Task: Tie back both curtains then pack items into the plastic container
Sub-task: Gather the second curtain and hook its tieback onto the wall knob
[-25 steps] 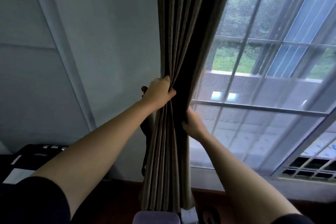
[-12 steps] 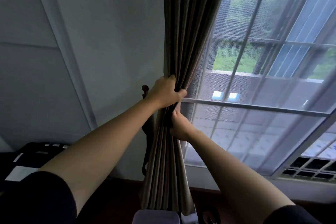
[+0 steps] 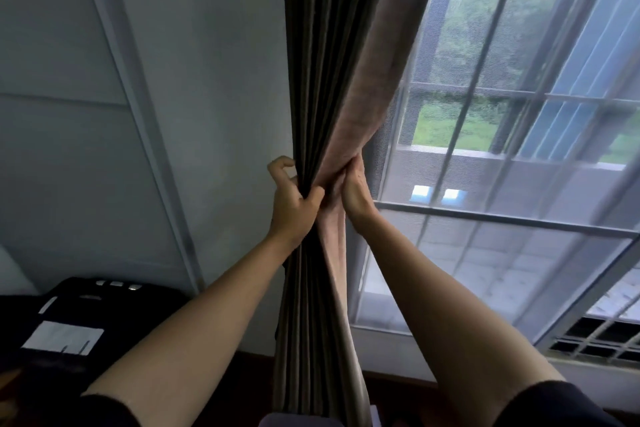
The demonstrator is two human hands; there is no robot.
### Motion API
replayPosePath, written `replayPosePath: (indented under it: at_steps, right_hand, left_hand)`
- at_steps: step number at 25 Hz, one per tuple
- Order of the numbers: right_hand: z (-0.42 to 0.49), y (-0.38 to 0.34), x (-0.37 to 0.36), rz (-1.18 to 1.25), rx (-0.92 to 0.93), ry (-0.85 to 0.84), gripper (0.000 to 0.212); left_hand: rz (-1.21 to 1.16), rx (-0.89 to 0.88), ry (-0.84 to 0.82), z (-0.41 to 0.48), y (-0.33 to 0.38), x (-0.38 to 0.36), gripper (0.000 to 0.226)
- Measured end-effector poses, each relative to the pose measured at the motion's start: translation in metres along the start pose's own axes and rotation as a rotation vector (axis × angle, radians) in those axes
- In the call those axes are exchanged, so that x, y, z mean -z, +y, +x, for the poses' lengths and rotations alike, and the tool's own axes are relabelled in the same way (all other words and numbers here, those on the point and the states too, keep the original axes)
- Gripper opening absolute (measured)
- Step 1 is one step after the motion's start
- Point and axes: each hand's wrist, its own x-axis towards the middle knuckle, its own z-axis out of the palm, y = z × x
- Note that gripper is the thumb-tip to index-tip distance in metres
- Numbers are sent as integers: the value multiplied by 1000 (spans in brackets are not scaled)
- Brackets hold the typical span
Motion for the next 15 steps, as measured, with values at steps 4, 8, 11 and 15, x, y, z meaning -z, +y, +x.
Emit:
replayPosePath:
  at_steps: [4, 8, 11, 15]
  right_hand:
    - [7, -6, -11, 110, -51, 29, 59]
    - [8, -2, -8, 229, -158, 54, 71]
    - [3, -10, -2, 343, -211, -87, 65]
    - [3, -8, 7, 380, -182, -106, 61]
  left_hand:
    - [-66, 240, -120, 10, 7, 9, 43]
    - [-64, 326, -288, 18, 7, 23, 34]
    - [-83, 357, -336, 18, 7, 27, 52]
    - [-34, 338, -345, 19, 4, 26, 57]
